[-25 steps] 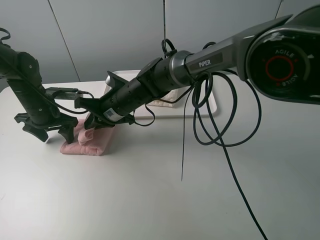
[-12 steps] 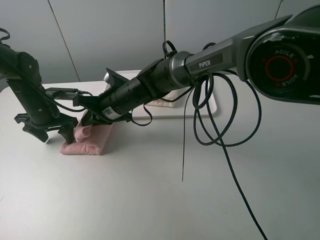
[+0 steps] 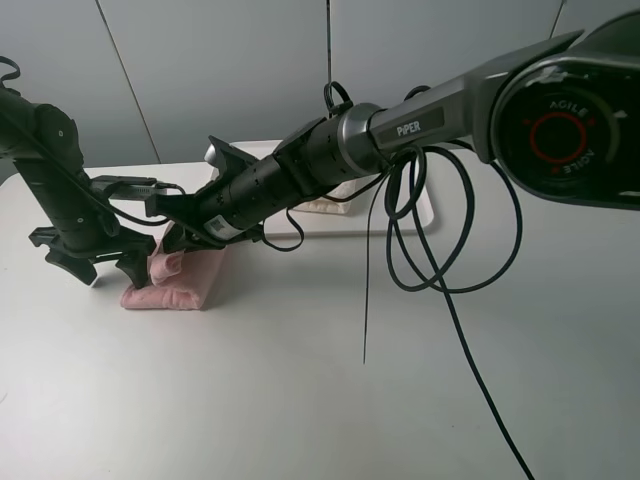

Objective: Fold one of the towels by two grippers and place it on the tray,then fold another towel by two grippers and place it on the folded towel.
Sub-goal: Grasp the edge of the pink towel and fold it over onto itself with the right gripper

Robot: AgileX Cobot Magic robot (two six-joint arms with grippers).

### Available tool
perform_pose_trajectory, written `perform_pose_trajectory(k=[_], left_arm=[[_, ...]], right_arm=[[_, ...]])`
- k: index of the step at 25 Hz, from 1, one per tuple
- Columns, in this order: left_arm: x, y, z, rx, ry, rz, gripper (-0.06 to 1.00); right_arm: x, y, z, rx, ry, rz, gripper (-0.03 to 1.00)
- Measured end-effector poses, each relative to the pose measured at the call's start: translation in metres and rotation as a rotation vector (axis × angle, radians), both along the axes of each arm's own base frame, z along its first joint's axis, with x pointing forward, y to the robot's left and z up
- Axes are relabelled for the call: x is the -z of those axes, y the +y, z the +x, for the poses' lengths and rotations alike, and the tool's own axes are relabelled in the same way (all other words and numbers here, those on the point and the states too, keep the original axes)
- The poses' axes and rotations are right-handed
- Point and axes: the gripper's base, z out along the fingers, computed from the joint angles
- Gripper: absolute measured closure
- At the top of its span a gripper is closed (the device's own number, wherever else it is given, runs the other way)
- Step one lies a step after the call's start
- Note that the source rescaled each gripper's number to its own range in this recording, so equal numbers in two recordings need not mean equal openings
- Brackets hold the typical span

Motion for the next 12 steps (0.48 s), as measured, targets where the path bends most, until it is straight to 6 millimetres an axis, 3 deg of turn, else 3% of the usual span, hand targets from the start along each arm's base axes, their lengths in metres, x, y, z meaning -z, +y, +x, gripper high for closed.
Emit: perform_pose_trajectory(k=[7,12], left_arm=[[-0.005,-0.002,0.006,0.008,0.064,-0.008,-0.02],[-0.019,-0.005,0.017,0.005,0.067,-0.03,-0.02]], right_arm=[[0.0,0.0,0.0,-0.001,0.001,0.001,0.93],[0.0,0.0,0.0,-0.003,0.002,0.001,0.93]])
